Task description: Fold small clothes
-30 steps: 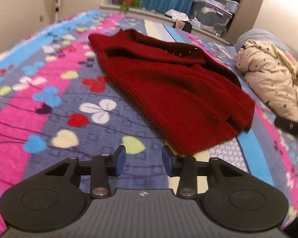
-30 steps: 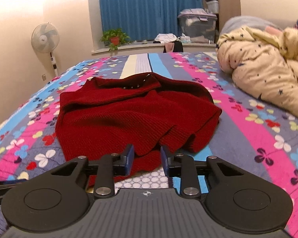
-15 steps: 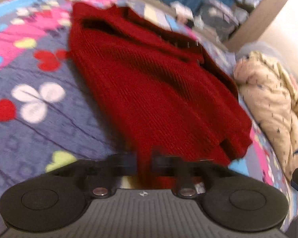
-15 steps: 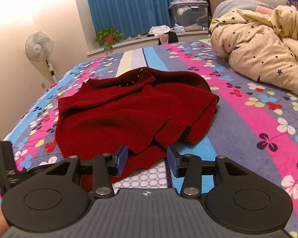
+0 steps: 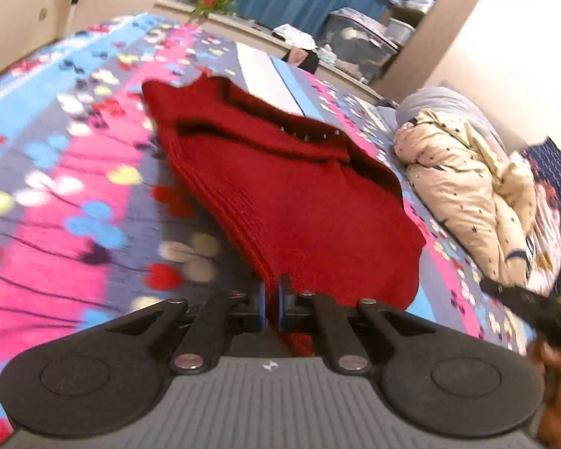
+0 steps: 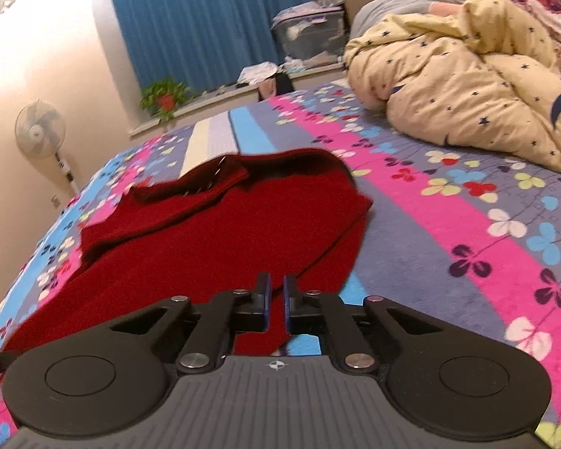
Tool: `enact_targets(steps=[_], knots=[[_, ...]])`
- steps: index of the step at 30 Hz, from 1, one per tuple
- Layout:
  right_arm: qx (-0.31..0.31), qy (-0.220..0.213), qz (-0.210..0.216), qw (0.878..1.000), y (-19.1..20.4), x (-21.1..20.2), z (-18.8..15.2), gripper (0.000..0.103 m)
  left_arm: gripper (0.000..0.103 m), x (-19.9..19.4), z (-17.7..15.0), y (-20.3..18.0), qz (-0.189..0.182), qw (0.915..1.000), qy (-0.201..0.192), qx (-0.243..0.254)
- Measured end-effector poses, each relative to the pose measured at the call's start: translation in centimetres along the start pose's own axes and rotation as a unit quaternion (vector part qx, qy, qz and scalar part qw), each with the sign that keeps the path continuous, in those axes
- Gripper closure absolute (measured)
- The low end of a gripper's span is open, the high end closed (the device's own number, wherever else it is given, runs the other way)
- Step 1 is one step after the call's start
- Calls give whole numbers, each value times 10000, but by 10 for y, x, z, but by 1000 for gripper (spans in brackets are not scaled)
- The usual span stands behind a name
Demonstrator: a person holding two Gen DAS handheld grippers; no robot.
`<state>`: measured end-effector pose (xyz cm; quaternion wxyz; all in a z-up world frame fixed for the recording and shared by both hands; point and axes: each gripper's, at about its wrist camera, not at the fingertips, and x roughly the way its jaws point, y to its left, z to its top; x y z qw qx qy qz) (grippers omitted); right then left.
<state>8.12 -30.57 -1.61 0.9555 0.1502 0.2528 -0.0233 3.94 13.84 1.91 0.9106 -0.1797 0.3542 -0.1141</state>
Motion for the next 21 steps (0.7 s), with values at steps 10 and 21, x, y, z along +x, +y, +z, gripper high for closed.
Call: enact_targets(steps=[10, 21], knots=[[-90, 516, 137, 9985, -57, 32, 34, 93, 96, -44, -22, 133, 476, 9848, 1484, -764], [-414, 1908, -176, 9806, -64, 156, 7, 33, 51, 16, -9, 130, 963, 9785, 1606, -861]])
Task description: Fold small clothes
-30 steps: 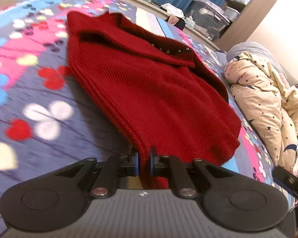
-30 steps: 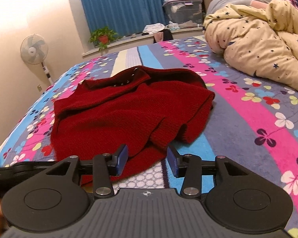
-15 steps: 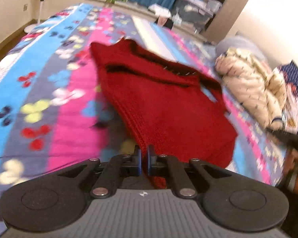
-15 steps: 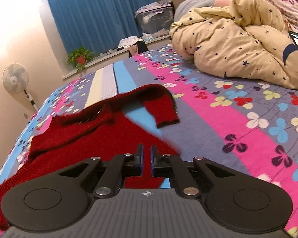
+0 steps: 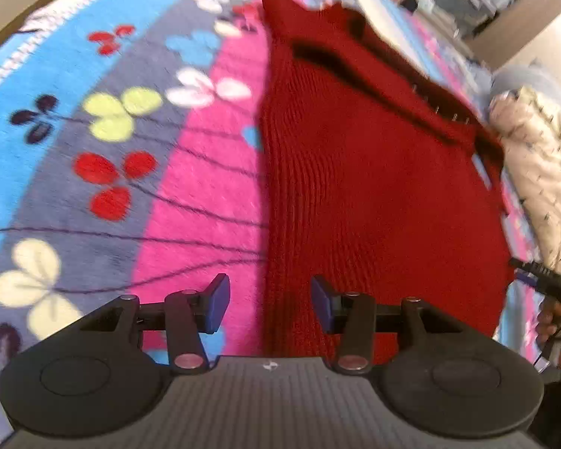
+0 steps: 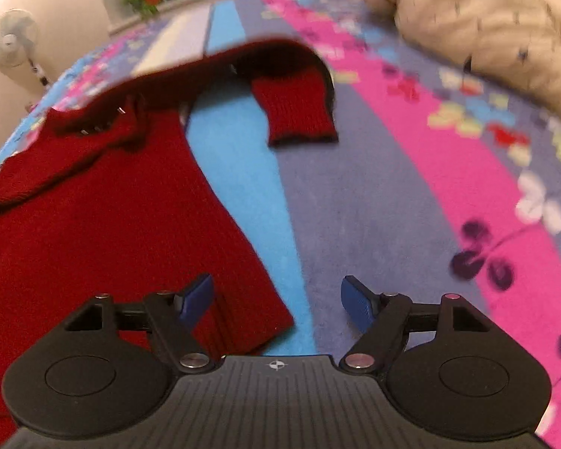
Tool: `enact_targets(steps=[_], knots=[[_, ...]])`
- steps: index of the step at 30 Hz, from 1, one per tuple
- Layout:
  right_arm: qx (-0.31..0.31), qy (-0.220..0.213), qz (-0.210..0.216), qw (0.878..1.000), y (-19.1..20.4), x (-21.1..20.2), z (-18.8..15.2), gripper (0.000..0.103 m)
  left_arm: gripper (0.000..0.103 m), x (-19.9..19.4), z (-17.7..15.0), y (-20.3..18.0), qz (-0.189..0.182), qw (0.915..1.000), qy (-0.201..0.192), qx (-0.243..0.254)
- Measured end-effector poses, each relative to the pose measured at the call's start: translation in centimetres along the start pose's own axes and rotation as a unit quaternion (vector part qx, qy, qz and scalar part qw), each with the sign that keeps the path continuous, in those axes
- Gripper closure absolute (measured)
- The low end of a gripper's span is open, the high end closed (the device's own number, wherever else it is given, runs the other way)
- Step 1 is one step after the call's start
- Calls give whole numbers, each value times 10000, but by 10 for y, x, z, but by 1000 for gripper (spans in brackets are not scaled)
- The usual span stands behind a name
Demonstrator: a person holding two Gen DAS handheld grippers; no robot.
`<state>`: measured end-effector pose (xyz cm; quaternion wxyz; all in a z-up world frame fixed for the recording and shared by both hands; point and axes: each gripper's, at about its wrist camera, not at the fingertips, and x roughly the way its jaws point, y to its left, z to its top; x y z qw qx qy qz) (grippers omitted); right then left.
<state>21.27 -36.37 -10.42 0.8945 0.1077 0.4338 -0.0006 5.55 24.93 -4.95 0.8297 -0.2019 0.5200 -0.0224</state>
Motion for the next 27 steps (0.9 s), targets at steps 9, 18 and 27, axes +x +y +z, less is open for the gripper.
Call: enact_targets(steps=[9, 18, 27], knots=[[-664, -153, 217, 9974, 17, -16, -9, 94, 93, 22, -9, -34, 388, 9957, 1, 840], [-626, -775, 824, 9916, -12, -105, -34, 99, 95, -36, -34, -35, -123, 9921, -570, 1114], [-382, 443, 993, 9933, -25, -127, -73, 97, 93, -39, -56, -33, 173, 9878, -2, 1547]])
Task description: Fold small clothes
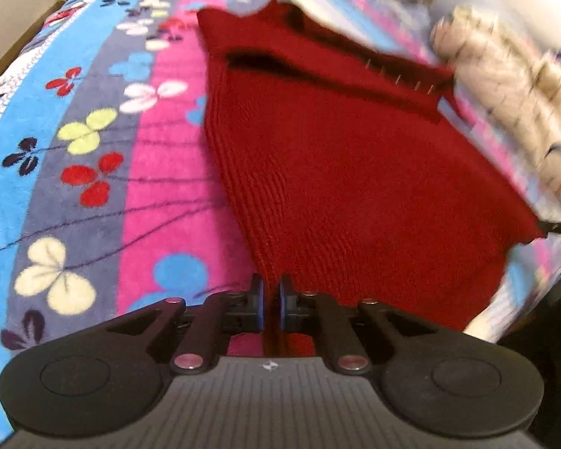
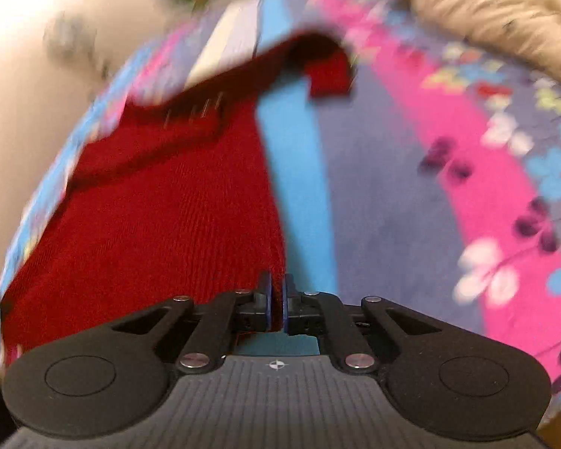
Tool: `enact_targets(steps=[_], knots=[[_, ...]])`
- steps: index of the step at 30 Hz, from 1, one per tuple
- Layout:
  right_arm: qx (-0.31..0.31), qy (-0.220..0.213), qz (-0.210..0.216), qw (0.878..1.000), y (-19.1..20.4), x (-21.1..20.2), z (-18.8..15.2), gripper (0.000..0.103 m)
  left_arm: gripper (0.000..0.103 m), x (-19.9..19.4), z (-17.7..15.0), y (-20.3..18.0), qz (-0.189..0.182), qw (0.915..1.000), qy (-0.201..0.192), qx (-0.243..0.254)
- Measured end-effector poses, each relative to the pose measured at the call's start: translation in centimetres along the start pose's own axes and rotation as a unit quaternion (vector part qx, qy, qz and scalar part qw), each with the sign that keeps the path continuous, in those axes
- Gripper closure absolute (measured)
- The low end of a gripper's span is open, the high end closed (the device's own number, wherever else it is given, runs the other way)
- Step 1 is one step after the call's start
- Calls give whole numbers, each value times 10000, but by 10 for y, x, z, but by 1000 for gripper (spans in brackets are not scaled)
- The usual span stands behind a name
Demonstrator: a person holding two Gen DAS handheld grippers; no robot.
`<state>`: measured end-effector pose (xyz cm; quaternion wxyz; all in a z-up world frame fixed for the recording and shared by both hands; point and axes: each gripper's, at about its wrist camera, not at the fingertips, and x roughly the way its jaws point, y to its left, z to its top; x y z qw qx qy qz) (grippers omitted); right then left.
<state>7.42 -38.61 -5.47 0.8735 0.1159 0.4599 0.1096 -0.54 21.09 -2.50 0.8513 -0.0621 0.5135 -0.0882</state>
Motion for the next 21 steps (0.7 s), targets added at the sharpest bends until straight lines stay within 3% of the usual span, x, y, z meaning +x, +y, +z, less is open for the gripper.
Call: enact_targets(steps=[2, 4, 5, 9, 12, 18, 19, 21], knots=[[-600, 232, -665, 9957, 18, 19, -2, 96, 87, 2, 5, -2, 144, 9997, -194, -30], [-774, -15, -1209, 9896, 24, 26, 1, 89, 65, -7, 11, -3, -18, 9979, -639, -129], [-752, -190, -1189, 9899, 26, 25, 6, 87, 61, -10, 13, -6, -95, 9966, -798, -159], [-935, -939, -793, 9880, 41, 15, 27, 47, 61, -8, 29, -35, -129, 9924, -1225, 64], [-1184, -1143, -499, 9851, 61, 29, 44, 45, 61, 3, 44, -61, -119, 9887, -1472, 240], [-1240, -185, -209, 9919, 85, 97, 72, 45, 61, 34, 57, -114, 217, 9772, -1792, 1118], [-1501, 45, -340, 9881, 93, 107, 69, 45, 61, 42, 58, -119, 271, 9768, -1768, 1179], [-2305, 487, -811, 9685, 111, 128, 51, 45, 61, 61, 69, -129, 363, 9794, -1592, 1189]])
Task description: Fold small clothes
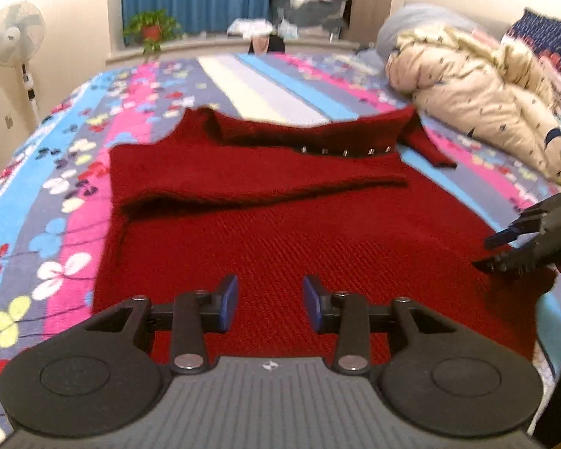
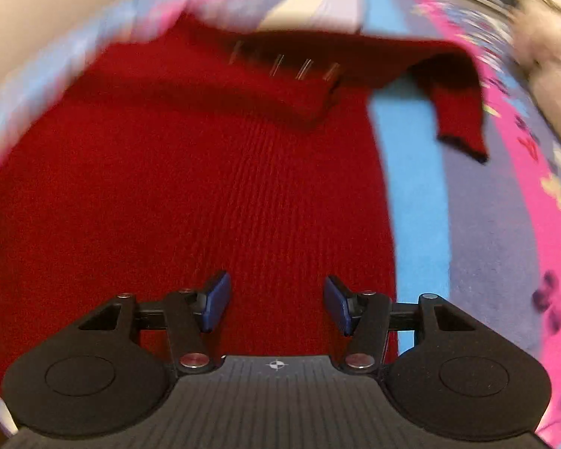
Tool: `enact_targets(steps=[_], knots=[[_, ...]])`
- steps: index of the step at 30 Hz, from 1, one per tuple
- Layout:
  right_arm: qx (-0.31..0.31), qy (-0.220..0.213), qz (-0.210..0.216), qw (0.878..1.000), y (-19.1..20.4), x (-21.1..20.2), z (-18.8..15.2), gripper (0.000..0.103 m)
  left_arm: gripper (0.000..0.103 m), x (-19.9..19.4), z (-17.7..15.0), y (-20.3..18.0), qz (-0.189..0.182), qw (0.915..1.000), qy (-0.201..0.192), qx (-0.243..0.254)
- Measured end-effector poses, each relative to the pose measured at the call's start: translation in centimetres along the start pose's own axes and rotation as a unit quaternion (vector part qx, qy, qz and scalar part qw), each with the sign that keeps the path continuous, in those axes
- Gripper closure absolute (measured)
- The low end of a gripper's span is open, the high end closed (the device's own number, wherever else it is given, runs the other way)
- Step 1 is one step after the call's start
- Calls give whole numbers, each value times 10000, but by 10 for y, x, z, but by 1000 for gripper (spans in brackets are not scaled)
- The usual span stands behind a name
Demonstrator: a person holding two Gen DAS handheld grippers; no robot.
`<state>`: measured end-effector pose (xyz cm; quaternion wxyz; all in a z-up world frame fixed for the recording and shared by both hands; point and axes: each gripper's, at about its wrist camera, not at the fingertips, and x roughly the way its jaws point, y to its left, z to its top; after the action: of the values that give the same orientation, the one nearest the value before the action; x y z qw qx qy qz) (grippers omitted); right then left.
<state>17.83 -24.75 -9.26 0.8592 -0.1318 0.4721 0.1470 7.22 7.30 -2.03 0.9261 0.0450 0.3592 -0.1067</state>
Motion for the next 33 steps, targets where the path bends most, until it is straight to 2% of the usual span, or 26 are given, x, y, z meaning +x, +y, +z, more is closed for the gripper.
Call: enact_targets(steps=[1, 3, 5, 7, 8, 12, 17, 18, 19, 20, 21, 22, 24, 28, 30, 31, 33], knots=[[-272, -56, -211, 9994, 10, 1, 0, 44, 61, 11, 6, -6, 38, 10000, 42, 45], [-118, -227, -223, 9994, 9, -4, 6, 47, 59, 29, 20, -20, 116, 9999, 22, 125], [203, -350, -210, 9990, -1, -9, 13, 47, 46, 48, 38, -35, 156, 9998, 17, 132], [442, -602, -373, 9965, -12, -16, 19, 47, 21, 71, 58, -55, 202, 9996, -60, 170], [591, -706, -442, 9948, -19, -19, 22, 47, 16, 86, 68, -68, 310, 9992, -86, 255], [1284, -830, -530, 9868, -49, -24, 24, 47, 13, 150, 94, -110, 728, 9942, 195, 771], [1701, -777, -537, 9809, -71, -18, 18, 47, 14, 216, 105, -147, 1015, 9801, 364, 1668], [1716, -792, -527, 9806, -72, -17, 20, 47, 22, 222, 108, -148, 970, 9801, 319, 1703], [1709, -810, -504, 9807, -73, -13, 23, 47, 50, 227, 112, -147, 816, 9820, 327, 1674], [1692, -819, -484, 9810, -73, -9, 25, 47, 71, 232, 118, -143, 558, 9844, 401, 1619], [1678, -820, -477, 9812, -73, -7, 26, 47, 86, 235, 125, -140, 457, 9848, 460, 1610], [1663, -811, -475, 9816, -73, -6, 27, 47, 91, 235, 131, -136, 493, 9845, 368, 1645], [1647, -788, -486, 9820, -70, -6, 29, 47, 91, 225, 141, -118, 485, 9877, 94, 1485], [1626, -766, -506, 9824, -71, 0, 33, 47, 91, 179, 159, -31, 831, 9939, -542, 491], [1609, -727, -529, 9829, -70, 3, 34, 47, 91, 148, 161, 30, 1153, 9895, -841, -229], [1606, -714, -541, 9829, -70, 4, 34, 47, 91, 131, 157, 63, 1372, 9841, -967, -578], [1597, -687, -553, 9832, -68, 6, 35, 47, 91, 100, 144, 126, 1940, 9678, -1188, -1073]])
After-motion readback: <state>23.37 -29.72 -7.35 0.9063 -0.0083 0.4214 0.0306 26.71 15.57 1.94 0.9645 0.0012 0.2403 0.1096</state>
